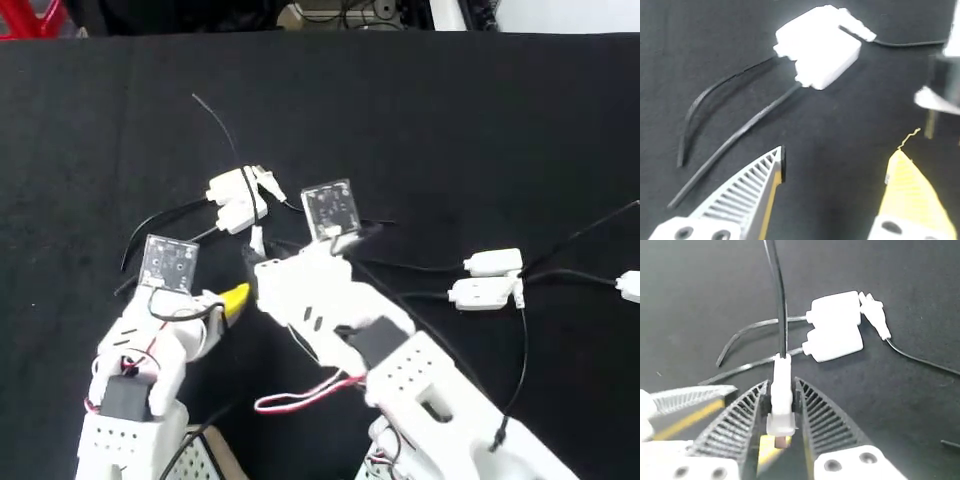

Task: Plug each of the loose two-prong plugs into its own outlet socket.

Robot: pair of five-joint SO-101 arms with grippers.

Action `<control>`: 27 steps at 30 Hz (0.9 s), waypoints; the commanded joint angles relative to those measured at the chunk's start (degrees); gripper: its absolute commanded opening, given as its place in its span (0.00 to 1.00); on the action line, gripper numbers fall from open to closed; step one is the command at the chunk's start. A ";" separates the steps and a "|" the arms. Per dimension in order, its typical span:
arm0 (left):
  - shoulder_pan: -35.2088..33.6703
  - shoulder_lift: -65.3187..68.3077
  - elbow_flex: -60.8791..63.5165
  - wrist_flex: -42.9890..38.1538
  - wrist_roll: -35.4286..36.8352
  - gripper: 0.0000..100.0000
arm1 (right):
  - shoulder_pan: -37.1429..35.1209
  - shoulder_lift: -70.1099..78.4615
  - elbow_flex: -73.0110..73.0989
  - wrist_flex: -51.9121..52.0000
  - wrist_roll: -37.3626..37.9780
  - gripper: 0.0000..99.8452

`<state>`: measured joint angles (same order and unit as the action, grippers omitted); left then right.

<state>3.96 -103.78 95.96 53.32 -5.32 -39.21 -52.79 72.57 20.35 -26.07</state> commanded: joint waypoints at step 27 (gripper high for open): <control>-4.00 -0.70 -2.95 -12.04 9.23 0.33 | -7.56 -8.31 -1.71 15.74 -3.16 0.01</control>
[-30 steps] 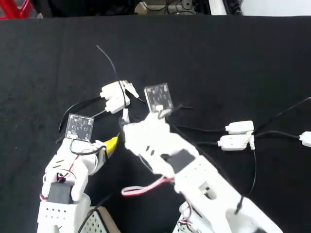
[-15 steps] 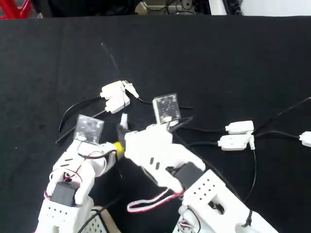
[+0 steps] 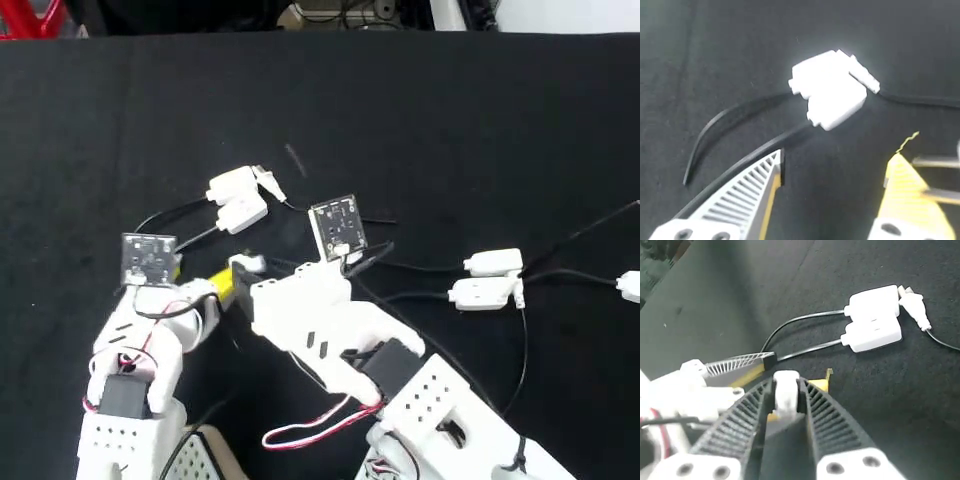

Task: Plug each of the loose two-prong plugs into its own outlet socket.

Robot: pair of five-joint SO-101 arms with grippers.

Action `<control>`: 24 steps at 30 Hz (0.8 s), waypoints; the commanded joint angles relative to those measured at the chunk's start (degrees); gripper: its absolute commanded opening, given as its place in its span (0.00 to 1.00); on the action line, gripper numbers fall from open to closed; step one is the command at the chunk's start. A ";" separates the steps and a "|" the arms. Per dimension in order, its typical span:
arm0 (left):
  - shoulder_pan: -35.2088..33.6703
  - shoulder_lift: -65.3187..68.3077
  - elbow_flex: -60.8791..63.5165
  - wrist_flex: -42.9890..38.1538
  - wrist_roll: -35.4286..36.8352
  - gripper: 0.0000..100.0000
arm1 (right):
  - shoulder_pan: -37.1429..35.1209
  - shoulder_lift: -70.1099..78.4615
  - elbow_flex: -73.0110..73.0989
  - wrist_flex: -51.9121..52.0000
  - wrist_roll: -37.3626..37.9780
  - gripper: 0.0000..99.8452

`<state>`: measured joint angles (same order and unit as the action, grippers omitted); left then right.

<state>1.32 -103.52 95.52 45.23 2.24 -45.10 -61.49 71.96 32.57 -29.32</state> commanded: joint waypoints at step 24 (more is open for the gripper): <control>-3.74 -0.88 -4.53 4.84 -2.55 0.33 | 17.93 3.38 -13.49 17.32 6.33 0.01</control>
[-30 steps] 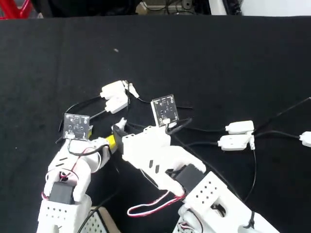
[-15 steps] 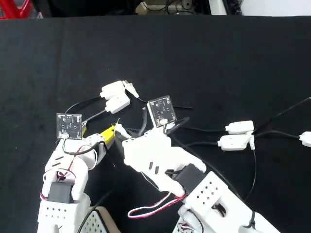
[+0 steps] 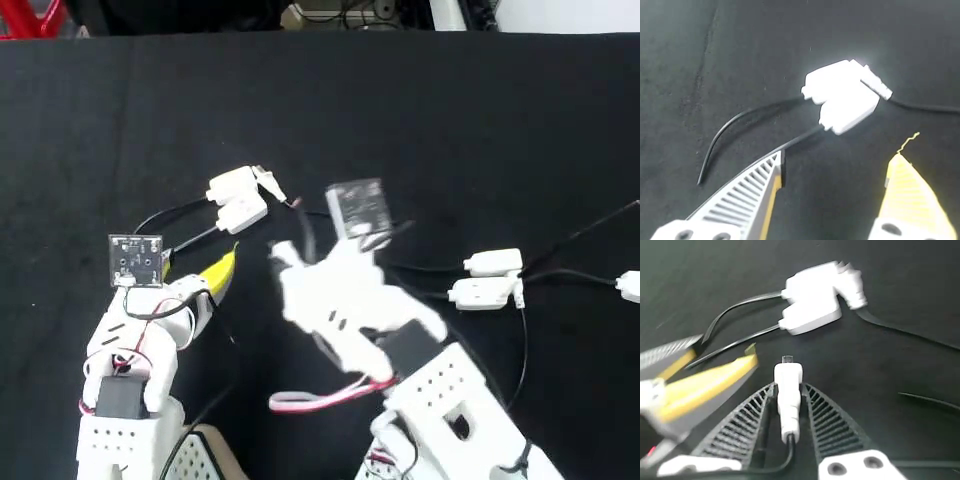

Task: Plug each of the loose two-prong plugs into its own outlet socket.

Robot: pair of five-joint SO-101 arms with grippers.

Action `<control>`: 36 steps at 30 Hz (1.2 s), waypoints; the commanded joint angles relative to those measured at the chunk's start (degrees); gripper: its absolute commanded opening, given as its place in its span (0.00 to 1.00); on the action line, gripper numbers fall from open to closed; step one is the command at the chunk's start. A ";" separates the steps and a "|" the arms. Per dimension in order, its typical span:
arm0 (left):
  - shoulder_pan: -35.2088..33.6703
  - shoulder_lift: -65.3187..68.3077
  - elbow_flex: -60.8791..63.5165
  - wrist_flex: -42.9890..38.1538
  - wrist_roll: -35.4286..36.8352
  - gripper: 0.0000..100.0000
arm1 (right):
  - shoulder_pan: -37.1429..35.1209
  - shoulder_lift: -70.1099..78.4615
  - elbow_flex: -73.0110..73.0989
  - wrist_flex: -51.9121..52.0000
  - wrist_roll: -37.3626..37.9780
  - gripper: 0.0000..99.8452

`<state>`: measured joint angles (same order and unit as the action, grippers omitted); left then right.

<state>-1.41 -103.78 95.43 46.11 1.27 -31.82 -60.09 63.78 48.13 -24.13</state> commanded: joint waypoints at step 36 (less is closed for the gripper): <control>-2.33 8.70 -12.26 3.69 -3.87 0.30 | 23.30 53.67 -34.95 1.85 11.43 0.01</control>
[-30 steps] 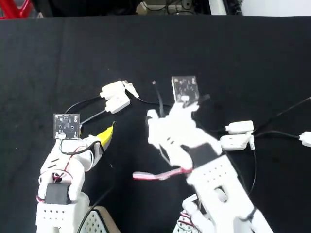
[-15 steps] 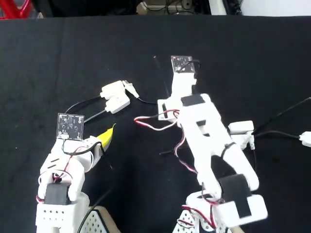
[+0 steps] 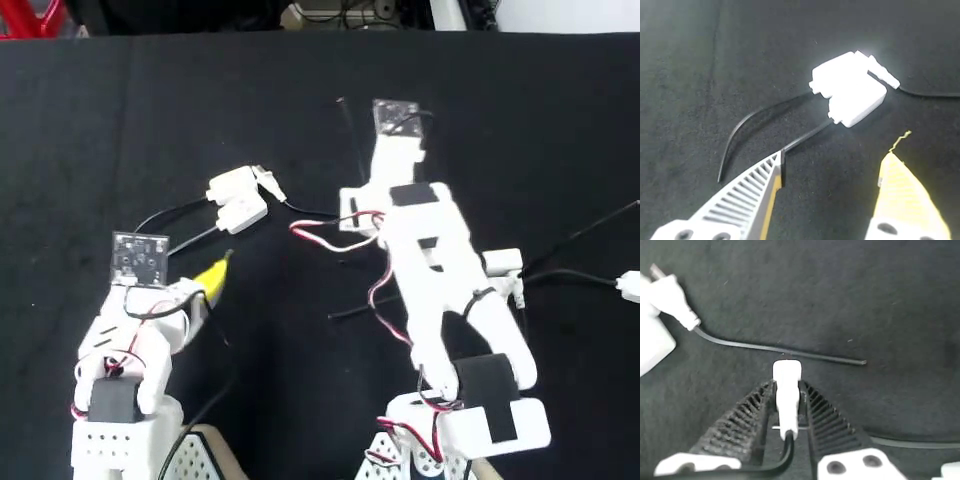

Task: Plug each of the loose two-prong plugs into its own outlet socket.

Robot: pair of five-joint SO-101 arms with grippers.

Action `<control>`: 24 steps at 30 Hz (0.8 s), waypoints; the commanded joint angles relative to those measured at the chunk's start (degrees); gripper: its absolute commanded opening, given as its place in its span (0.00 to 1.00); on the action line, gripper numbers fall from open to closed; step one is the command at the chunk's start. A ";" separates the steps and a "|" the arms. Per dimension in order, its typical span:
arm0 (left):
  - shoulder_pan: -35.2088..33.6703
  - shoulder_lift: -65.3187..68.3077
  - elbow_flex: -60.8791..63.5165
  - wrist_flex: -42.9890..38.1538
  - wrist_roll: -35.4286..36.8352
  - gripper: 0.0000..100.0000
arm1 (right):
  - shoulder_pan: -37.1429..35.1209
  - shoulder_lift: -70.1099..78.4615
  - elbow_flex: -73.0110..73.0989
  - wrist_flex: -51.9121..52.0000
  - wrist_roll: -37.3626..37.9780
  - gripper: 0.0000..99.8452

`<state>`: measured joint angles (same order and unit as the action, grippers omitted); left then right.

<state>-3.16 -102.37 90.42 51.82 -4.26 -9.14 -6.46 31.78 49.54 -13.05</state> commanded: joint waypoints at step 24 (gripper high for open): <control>2.86 63.21 -24.40 -18.55 -1.41 0.30 | 2.99 0.04 -3.21 0.00 4.57 0.01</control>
<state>-0.79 -36.35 67.47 34.24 -5.32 -6.95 -6.20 31.78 49.54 -10.77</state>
